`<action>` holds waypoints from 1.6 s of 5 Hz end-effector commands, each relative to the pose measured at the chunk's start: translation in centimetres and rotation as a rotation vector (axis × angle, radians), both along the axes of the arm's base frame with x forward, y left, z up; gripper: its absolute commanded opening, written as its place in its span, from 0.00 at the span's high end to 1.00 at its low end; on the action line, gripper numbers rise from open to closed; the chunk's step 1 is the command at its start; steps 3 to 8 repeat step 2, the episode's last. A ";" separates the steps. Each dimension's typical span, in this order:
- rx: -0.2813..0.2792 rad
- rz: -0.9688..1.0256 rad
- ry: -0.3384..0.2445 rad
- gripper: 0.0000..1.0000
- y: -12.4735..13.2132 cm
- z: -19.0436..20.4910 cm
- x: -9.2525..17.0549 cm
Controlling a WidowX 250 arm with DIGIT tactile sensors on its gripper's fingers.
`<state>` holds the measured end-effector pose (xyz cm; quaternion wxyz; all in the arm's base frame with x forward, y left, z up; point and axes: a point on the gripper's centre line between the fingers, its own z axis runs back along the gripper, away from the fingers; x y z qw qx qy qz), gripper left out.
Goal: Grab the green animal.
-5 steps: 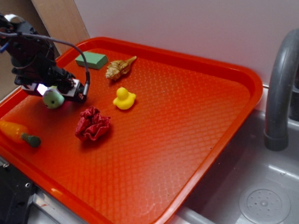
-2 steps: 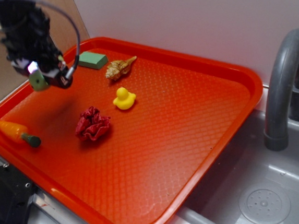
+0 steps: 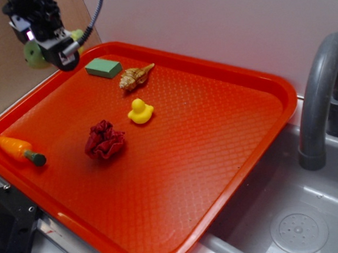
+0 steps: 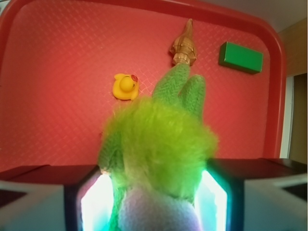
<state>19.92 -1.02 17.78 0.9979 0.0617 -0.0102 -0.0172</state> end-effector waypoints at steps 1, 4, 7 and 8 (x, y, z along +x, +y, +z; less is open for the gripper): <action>-0.061 0.115 -0.202 1.00 3.8 7.2 0.5; -0.071 0.150 -0.184 1.00 4.5 7.4 0.9; -0.071 0.150 -0.184 1.00 4.5 7.4 0.9; -0.071 0.150 -0.184 1.00 4.5 7.4 0.9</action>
